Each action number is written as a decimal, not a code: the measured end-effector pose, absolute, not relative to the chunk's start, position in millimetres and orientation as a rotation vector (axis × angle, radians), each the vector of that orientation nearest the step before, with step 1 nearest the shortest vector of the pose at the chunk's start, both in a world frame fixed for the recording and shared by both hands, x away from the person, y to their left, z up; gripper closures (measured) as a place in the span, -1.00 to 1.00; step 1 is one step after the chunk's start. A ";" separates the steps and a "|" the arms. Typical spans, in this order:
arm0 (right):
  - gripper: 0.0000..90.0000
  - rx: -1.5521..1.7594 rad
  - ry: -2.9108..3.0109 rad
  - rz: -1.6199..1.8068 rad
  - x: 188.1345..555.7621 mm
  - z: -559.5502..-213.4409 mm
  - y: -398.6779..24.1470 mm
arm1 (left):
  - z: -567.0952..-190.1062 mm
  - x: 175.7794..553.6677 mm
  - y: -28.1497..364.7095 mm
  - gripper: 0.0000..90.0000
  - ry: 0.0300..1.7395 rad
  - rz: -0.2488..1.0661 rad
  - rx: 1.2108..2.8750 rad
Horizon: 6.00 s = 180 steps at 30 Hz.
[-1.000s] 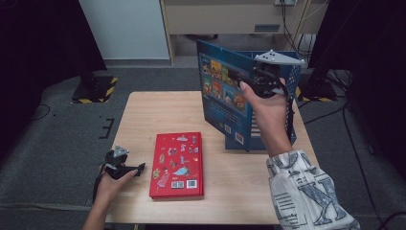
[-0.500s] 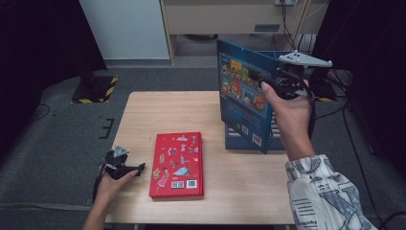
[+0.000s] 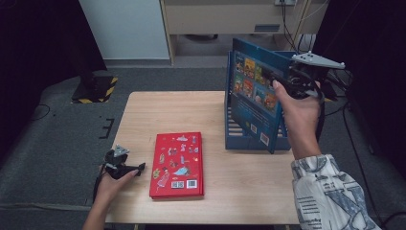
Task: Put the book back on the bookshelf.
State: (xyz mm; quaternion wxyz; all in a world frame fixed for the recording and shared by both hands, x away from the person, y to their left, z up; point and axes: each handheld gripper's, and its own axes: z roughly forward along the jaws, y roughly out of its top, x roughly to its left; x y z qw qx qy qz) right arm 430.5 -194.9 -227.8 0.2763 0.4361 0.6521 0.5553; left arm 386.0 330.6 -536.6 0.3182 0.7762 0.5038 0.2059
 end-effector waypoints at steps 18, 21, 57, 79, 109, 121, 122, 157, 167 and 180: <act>0.81 1.287 1.653 1.430 484.2 -249.5 -181.5 | -536.3 387.0 330.2 -1.00 1.328 0.542 2.045; 0.81 1.306 1.637 1.420 493.8 -254.0 -179.0 | -536.1 387.5 330.4 -1.00 1.328 0.542 2.052; 0.81 1.297 1.595 1.390 511.7 -258.0 -161.6 | -536.0 387.9 330.4 -1.00 1.324 0.541 2.056; 0.82 1.267 1.526 1.411 511.8 -278.0 -149.9 | -536.4 388.7 329.9 -1.00 1.320 0.542 2.052; 0.82 1.230 1.492 1.409 513.9 -298.8 -145.1 | -536.6 388.3 329.0 -1.00 1.327 0.540 2.046; 0.81 1.249 1.488 1.405 516.1 -314.7 -142.6 | -536.6 388.6 328.7 -1.00 1.325 0.538 2.046; 0.81 1.249 1.488 1.405 516.1 -314.7 -142.6 | -536.6 388.5 328.7 -1.00 1.325 0.538 2.046; 0.78 1.346 1.697 1.218 496.2 -334.7 -142.2 | -536.5 388.3 327.1 -1.00 1.312 0.535 2.055; 0.73 1.311 1.764 1.211 492.0 -318.4 -139.7 | -536.7 388.1 326.6 -1.00 1.313 0.534 2.050; 0.73 1.315 1.809 1.206 500.2 -297.7 -141.6 | -536.6 388.3 326.6 -1.00 1.308 0.535 2.053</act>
